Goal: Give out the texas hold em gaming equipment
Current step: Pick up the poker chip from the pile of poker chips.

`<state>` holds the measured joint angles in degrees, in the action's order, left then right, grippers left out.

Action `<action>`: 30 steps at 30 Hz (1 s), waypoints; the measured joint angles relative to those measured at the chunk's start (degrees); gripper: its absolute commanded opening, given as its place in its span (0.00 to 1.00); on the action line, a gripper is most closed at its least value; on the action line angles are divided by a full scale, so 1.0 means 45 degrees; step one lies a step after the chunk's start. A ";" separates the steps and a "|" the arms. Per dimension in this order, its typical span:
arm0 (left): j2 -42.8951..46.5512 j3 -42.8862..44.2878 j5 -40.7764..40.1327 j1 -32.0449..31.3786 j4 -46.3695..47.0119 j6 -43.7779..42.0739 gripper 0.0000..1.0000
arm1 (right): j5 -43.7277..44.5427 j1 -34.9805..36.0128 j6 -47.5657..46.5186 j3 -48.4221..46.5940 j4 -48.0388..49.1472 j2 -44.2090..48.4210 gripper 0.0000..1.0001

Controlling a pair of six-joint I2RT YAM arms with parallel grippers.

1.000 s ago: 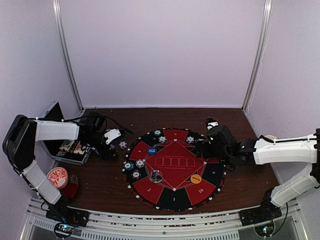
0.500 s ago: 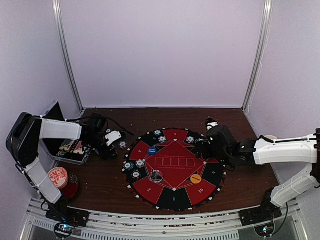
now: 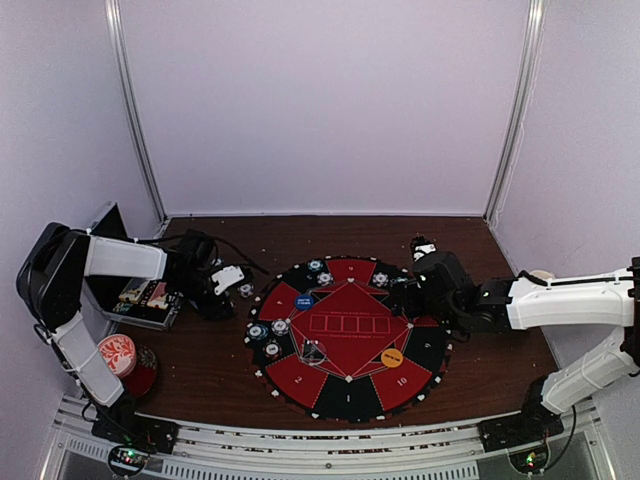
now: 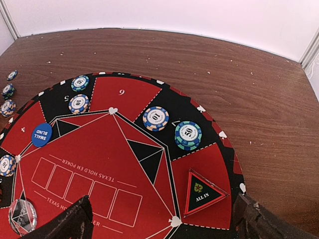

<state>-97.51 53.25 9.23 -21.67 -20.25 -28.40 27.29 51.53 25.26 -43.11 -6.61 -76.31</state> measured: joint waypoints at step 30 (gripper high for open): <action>0.1146 0.0942 0.0058 -0.0005 -0.0573 0.0039 0.22 | 0.0000 0.0000 -0.0005 0.0000 -0.0005 0.0000 1.00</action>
<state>-92.36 57.49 9.50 -21.69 -22.83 -28.23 27.29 51.53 25.23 -43.11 -6.63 -76.31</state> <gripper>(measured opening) 0.396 0.997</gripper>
